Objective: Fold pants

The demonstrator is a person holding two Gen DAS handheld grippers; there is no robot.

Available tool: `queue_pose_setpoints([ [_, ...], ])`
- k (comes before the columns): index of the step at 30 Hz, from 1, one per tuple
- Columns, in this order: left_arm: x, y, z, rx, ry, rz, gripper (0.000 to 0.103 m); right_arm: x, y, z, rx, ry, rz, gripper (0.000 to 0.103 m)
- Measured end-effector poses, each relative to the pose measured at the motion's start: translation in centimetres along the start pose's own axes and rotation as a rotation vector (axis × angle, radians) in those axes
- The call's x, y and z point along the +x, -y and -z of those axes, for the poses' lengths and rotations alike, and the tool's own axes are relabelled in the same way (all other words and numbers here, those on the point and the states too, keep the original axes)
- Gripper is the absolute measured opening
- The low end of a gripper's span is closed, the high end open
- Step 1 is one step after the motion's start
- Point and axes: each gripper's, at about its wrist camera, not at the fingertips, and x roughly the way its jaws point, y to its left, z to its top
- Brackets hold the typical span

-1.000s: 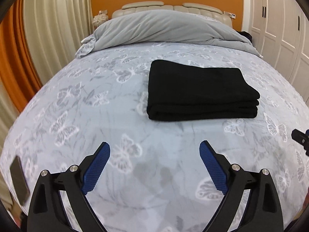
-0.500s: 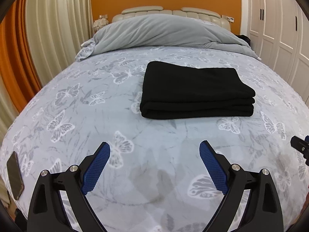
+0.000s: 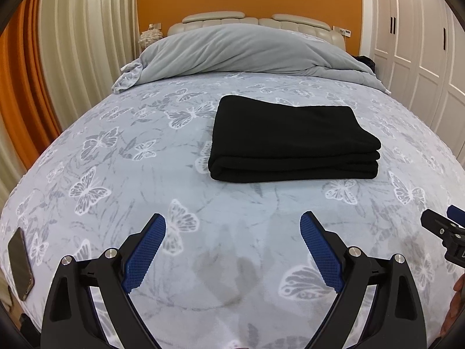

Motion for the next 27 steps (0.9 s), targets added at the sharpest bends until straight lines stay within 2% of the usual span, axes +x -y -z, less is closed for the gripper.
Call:
queue_pose_setpoints([
  [27, 0.8, 0.2, 0.3, -0.001, -0.043, 0.040, 0.092, 0.3, -2.2, 0.1, -0.036, -0.002, -0.002, 0.098],
])
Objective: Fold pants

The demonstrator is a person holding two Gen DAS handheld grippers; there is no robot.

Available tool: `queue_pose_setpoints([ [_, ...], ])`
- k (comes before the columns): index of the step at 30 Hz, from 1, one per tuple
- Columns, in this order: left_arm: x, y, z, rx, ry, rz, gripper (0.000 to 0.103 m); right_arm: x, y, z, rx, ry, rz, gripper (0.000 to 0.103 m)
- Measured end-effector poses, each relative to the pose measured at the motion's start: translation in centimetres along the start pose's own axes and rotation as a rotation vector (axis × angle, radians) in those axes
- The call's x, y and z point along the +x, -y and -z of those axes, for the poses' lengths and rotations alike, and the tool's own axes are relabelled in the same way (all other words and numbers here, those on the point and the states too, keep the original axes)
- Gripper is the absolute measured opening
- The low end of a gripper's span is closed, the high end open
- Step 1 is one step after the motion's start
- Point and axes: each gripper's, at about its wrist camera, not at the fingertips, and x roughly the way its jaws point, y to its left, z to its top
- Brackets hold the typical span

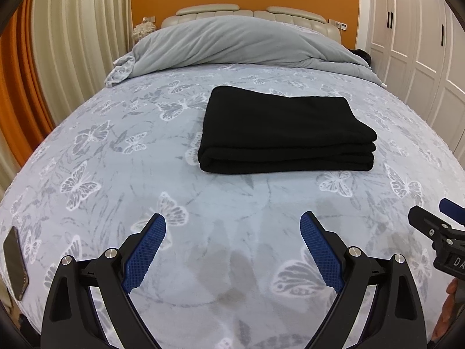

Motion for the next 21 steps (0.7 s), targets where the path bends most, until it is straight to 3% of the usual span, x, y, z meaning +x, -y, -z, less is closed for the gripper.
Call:
queue_pose_setpoints([
  [8, -0.1, 0.2, -0.1, 0.015, 0.001, -0.005, 0.091, 0.1, -0.3, 0.0, -0.001, -0.002, 0.000, 0.098],
  [15, 0.3, 0.1, -0.1, -0.005, -0.024, 0.072, 0.092, 0.1, -0.5, 0.1, -0.002, -0.002, 0.002, 0.098],
  [21, -0.5, 1.1, 0.1, 0.049, 0.053, -0.001, 0.092, 0.0, -0.5, 0.1, -0.003, 0.000, 0.002, 0.098],
])
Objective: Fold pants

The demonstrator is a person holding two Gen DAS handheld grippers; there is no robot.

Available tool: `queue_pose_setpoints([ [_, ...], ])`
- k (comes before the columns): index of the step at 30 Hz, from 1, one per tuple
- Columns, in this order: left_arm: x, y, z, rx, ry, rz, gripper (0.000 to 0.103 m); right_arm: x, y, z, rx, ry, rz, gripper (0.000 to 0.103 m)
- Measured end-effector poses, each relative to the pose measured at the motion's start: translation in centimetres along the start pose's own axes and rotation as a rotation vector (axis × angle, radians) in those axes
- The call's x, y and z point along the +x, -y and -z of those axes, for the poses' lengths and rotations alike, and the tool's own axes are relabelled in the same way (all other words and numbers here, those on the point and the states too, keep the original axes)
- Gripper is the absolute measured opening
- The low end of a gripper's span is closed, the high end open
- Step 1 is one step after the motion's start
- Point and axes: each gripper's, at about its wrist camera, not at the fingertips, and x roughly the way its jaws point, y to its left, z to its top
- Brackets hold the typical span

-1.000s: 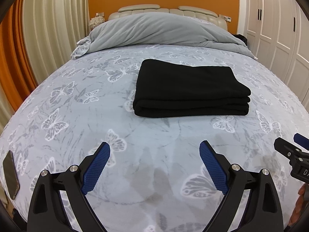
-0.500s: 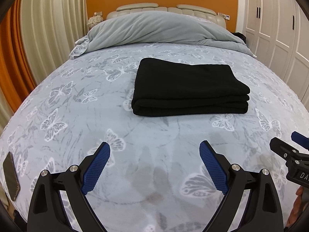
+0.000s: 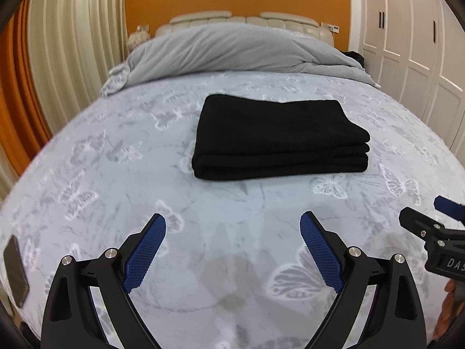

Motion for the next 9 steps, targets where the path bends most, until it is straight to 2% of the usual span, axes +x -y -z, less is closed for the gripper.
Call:
queue_pose_setpoints([
  [6, 0.04, 0.48, 0.02, 0.033, 0.015, -0.072, 0.090, 0.08, 0.08, 0.05, -0.002, 0.002, 0.000, 0.098],
  [9, 0.39, 0.42, 0.10, 0.032, -0.007, -0.050, 0.090, 0.06, 0.09, 0.05, 0.000, 0.001, -0.001, 0.098],
])
